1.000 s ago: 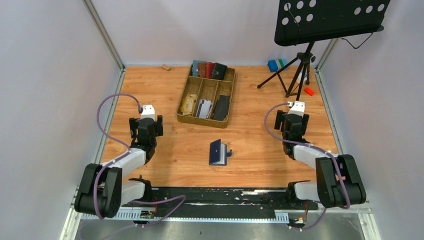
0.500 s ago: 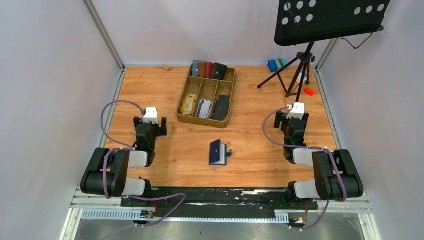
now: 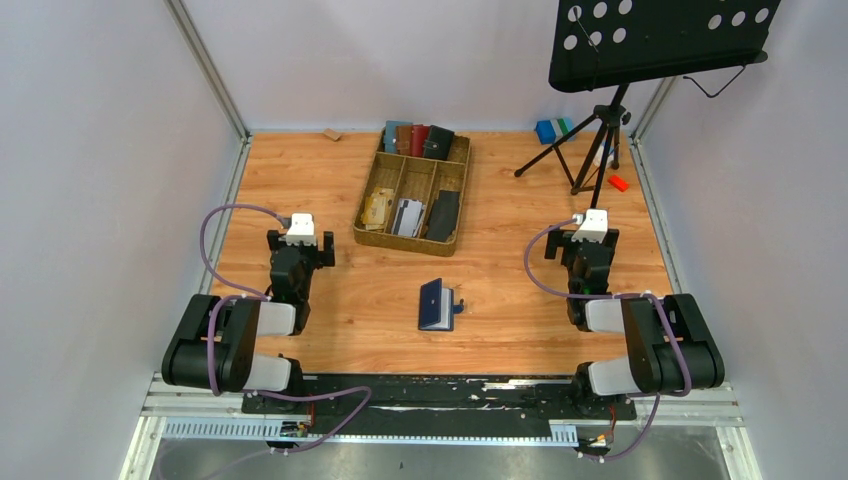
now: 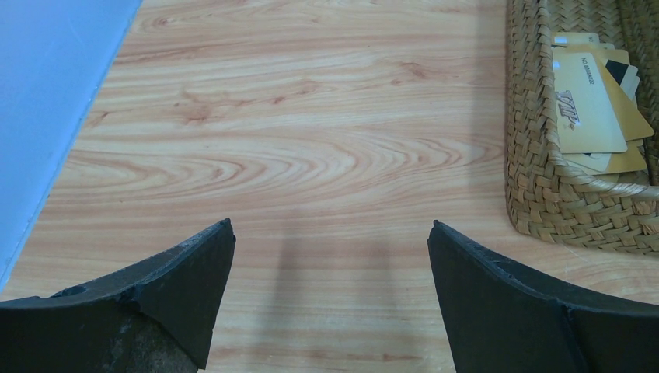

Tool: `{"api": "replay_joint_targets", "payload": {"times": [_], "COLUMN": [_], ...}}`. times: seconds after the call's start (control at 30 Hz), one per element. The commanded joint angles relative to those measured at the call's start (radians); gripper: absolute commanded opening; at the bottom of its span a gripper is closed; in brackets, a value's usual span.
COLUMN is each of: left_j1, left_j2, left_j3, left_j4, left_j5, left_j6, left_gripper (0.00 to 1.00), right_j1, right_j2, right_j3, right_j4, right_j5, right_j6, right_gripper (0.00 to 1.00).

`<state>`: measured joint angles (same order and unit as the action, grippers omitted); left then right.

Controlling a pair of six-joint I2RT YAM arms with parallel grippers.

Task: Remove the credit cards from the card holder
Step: Reset both arms

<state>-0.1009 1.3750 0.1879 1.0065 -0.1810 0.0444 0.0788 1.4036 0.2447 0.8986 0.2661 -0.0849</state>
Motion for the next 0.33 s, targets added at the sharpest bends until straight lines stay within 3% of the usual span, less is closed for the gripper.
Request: {"api": "replay_joint_targets", "payload": {"times": [0.0, 0.3], "left_j1": [0.007, 0.007], "left_j2": [-0.011, -0.009], "left_j3": [0.008, 0.009], "left_j4": [0.052, 0.055], "left_j5": [0.005, 0.007], "left_j6": [0.018, 0.021], "left_gripper": [1.0, 1.0], "right_j1": [-0.004, -0.005], "right_j2": [-0.014, -0.014], "right_j3": [-0.001, -0.001], "right_j4": [0.063, 0.062], "right_j5": [-0.013, -0.013], "right_j6": [-0.004, -0.004], "right_gripper": [1.0, 1.0]}}
